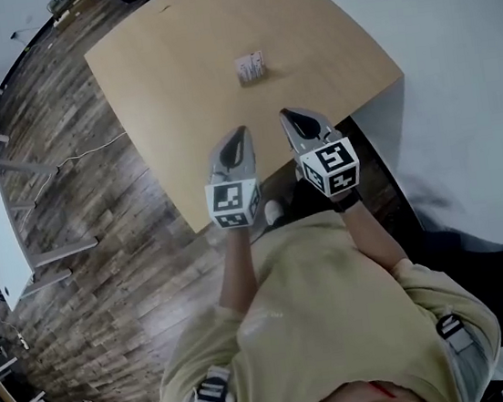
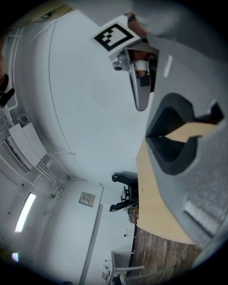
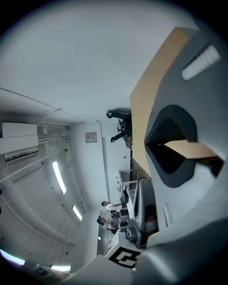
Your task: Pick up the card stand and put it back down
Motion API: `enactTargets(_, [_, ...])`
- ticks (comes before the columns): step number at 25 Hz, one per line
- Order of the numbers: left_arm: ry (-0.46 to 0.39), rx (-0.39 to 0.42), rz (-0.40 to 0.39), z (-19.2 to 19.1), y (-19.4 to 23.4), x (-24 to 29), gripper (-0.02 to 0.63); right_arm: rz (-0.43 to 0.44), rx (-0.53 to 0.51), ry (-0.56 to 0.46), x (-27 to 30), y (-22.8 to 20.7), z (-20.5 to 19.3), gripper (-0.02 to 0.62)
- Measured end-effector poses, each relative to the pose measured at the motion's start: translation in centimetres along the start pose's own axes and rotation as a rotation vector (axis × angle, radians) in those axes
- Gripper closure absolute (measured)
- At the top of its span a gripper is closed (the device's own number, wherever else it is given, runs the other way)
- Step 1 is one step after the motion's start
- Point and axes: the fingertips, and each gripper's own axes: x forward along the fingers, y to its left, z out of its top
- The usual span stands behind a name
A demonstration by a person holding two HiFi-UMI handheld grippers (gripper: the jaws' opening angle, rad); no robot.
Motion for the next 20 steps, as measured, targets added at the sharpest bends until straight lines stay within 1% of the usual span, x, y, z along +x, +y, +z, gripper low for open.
enactTargets(2, [0.009,-0.019,-0.007,-1.2,0.8,1.5,0.603,-0.007,0.022,0.024,1.2,-1.4,-1.3,0.591])
enactTargets(5, [0.035,-0.042,-0.008,-3.0,2.1,3.6,0.603,0.006,0.044,0.064,3.4,-3.1,-3.3,0.591])
enactTargets(9, [0.078,-0.044,0.005,-5.0,4.4,6.7,0.603,0.019,0.060,0.078,6.3,-5.6,-4.3,0.591])
enactTargets(12, [0.132,-0.053,0.010,-6.5,5.9,9.2,0.601,0.020,0.092,0.110,8.6,-7.8,-5.1,0.591])
enactTargets(15, [0.189,-0.061,-0.005,-8.1,7.3,11.2,0.575,0.016,0.118,0.134,10.6,-9.4,-5.6,0.591])
enactTargets(20, [0.266,-0.054,-0.041,-10.7,9.6,15.3,0.509,0.011,0.149,0.180,13.4,-11.8,-7.2,0.591])
